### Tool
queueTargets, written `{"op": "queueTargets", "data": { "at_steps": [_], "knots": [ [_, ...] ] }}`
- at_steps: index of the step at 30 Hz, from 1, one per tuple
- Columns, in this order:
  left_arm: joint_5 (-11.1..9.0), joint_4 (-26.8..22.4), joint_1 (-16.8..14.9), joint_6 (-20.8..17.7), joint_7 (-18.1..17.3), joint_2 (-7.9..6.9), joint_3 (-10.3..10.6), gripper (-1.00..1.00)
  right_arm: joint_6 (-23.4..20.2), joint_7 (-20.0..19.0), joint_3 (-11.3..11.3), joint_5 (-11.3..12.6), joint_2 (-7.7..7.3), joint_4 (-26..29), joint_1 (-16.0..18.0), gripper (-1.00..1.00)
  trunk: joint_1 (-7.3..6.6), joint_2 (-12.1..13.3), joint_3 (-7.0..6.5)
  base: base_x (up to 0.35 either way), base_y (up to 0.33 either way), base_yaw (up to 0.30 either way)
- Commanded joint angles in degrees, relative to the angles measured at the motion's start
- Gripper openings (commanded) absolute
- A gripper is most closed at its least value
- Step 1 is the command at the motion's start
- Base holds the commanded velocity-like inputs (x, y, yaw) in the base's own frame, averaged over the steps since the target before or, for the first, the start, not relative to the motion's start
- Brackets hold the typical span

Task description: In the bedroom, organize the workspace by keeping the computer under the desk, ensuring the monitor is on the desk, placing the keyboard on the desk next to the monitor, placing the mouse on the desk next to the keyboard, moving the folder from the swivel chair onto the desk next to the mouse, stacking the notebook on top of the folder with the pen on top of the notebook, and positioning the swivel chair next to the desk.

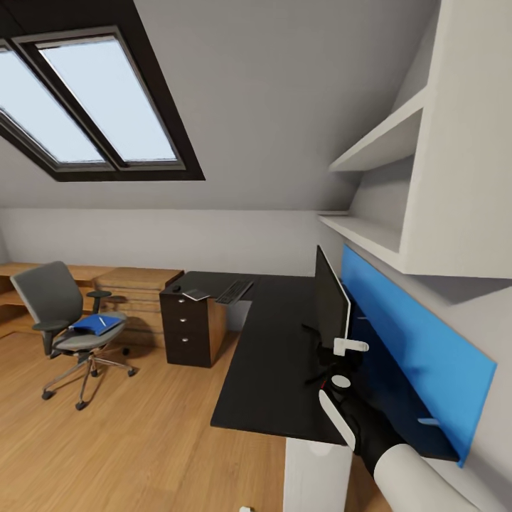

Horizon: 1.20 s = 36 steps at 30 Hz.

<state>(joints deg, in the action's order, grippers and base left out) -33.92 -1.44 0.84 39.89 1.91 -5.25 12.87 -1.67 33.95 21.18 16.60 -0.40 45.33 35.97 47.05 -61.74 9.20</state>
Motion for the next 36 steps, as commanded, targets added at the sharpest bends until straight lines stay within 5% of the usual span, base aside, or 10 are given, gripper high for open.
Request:
{"op": "queueTargets", "data": {
  "at_steps": [1,36],
  "knots": [
    [-0.4,-0.1,0.0,0.1,0.2,0.00,0.5,1.00,-0.2,0.4,0.3,0.3,-0.04,0.1,0.1,1.00,0.02,-0.1,0.07,0.093,0.000,0.000],
    [-0.4,-0.1,0.0,0.2,0.2,-0.02,0.5,1.00,-0.2,0.4,0.2,0.2,-0.04,0.1,0.1,1.00,0.02,-0.1,0.07,0.066,-0.018,0.000]
  ]
}}
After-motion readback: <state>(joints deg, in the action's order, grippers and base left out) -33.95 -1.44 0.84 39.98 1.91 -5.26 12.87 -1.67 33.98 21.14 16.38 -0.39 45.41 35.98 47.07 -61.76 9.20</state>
